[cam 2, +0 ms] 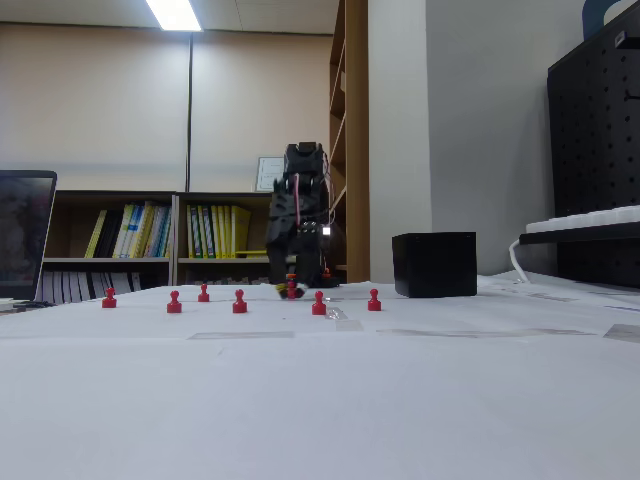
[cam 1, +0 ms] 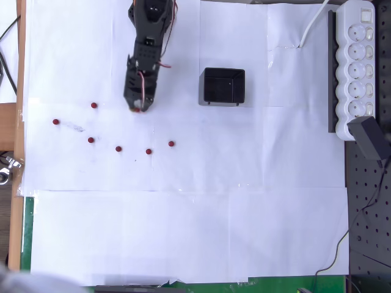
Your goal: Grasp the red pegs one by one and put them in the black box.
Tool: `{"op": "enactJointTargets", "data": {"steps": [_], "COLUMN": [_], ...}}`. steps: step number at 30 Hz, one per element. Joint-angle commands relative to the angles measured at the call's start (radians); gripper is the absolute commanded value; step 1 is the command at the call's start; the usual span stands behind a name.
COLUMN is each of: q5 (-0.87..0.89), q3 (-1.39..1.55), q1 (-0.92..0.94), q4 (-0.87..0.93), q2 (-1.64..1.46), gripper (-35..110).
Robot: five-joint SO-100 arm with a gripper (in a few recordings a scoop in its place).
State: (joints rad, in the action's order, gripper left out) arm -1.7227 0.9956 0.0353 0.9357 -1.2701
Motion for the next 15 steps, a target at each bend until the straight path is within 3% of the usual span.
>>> {"op": "enactJointTargets", "data": {"steps": [1, 7, 15], "q5": [-0.124, -0.222, -0.495], "q3": [0.339, 0.669, 0.836], "q1": [-0.103, -0.354, -0.736], "q4": [0.44, 0.79, 0.827], "q2": [0.063, 0.057, 0.003], "gripper": [0, 0, 0]}}
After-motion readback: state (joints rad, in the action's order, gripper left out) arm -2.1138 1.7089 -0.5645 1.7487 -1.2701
